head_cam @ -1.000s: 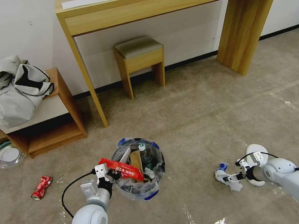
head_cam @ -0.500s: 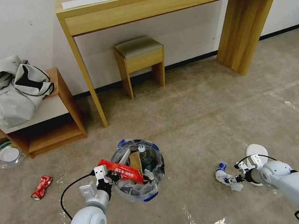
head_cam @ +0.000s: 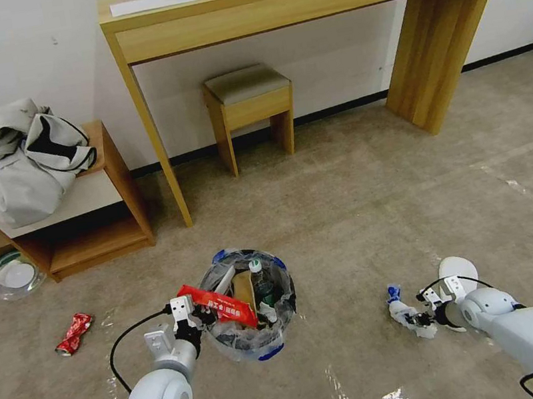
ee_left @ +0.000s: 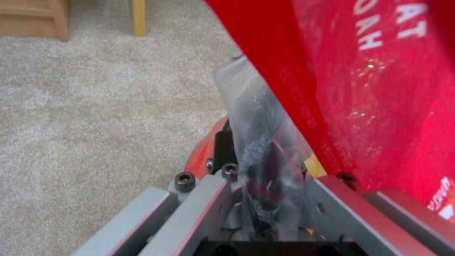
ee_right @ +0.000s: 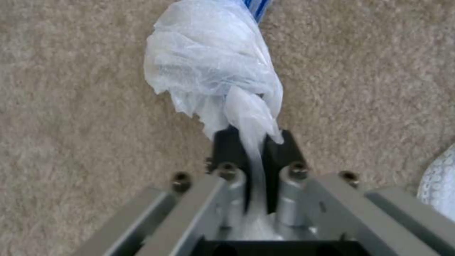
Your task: Pick up the trash bin and place the garbage on the floor into it.
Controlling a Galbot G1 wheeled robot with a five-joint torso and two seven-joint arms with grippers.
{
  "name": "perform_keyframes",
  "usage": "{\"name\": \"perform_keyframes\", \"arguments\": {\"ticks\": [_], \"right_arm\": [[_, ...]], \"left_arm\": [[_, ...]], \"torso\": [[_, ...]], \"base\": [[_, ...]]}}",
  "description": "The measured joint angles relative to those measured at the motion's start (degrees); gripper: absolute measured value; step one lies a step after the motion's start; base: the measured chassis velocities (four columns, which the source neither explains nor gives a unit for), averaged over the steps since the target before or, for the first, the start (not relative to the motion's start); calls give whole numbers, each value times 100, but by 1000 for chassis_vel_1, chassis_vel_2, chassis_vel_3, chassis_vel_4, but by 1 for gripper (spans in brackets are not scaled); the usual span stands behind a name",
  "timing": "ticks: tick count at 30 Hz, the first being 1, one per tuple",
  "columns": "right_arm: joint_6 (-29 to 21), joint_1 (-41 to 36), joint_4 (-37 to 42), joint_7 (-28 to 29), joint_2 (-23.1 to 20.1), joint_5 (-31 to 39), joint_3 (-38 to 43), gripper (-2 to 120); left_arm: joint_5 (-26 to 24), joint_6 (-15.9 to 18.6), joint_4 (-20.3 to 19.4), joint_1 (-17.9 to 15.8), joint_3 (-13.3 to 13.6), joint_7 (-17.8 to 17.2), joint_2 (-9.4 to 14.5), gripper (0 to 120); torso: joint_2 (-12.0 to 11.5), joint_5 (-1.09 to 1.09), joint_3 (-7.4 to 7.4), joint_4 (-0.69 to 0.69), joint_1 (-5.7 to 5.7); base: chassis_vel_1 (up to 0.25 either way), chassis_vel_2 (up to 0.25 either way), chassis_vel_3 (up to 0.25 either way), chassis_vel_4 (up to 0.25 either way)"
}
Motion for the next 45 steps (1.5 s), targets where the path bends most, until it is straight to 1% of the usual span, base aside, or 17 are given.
{"name": "perform_keyframes", "arguments": {"ticks": [1,2,9,14,16,21,23,26,27,28,30,32,35,37,39,44,45], "right_arm": [[0,0,0,0,0,0,0,4],[-6,-44,74,31,-24,12,26,0],[-70,-229,398,127,-209,99,153,0],[-107,-443,635,201,-362,150,366,0],[-134,-739,991,284,-550,236,646,0],[-183,-1073,1501,402,-767,353,1029,0],[-223,-1492,2168,535,-1038,462,1511,0],[-231,-1665,2416,564,-1137,479,1714,0],[-246,-1924,2771,623,-1284,542,2021,0],[-246,-1924,2771,623,-1284,542,2021,0],[-253,-2245,3193,667,-1432,577,2401,0],[-254,-2328,3314,674,-1473,578,2509,0],[-250,-2647,3793,727,-1619,615,2921,0],[-250,-2698,3871,744,-1635,634,2979,0],[-259,-2944,4285,864,-1716,746,3317,0],[-266,-3246,4722,946,-1781,840,3665,0],[-266,-3407,4971,956,-1811,885,3845,0]], "left_arm": [[0,0,0,0,0,0,0,1],[20,-2,0,8,1,1,-9,1],[50,-4,-13,-10,30,-1,-45,1],[40,3,-40,-43,63,-11,3,1],[15,21,-63,-45,97,-13,84,1],[-11,30,-76,-27,119,-9,139,1],[-34,37,-109,-4,150,-5,171,1],[-48,41,-130,0,167,-2,183,1],[-63,45,-158,3,195,5,203,1],[-63,45,-158,3,195,5,203,1],[-100,63,-194,2,227,18,238,1],[-105,66,-202,2,233,19,249,1],[-114,79,-251,22,265,33,297,1],[-115,80,-256,27,267,36,301,1],[-113,82,-296,60,273,44,317,1],[-116,86,-352,93,277,54,336,1],[-116,88,-372,111,287,64,348,1]], "torso": [[0,0,0,0,0],[0,0,0,0,0],[0,0,0,-1,0],[0,1,0,0,0],[0,0,0,-2,0],[0,1,0,0,0],[0,2,0,1,0],[0,1,0,0,0],[1,-3,0,-2,0],[1,-3,0,-2,0],[1,0,0,-2,0],[0,1,0,-2,0],[0,-1,0,1,0],[0,-1,0,0,0],[0,-1,-1,0,0],[0,0,0,0,0],[0,0,0,-1,0]], "base": [[0,0,0,0],[0,0,0,0],[0,0,0,0],[0,0,0,0],[0,0,0,0],[0,0,0,0],[0,0,0,0],[0,0,0,0],[0,0,0,0],[0,0,0,0],[0,0,0,0],[0,0,0,0],[0,0,0,0],[0,0,0,0],[0,0,0,0],[0,0,0,0],[0,0,0,0]]}}
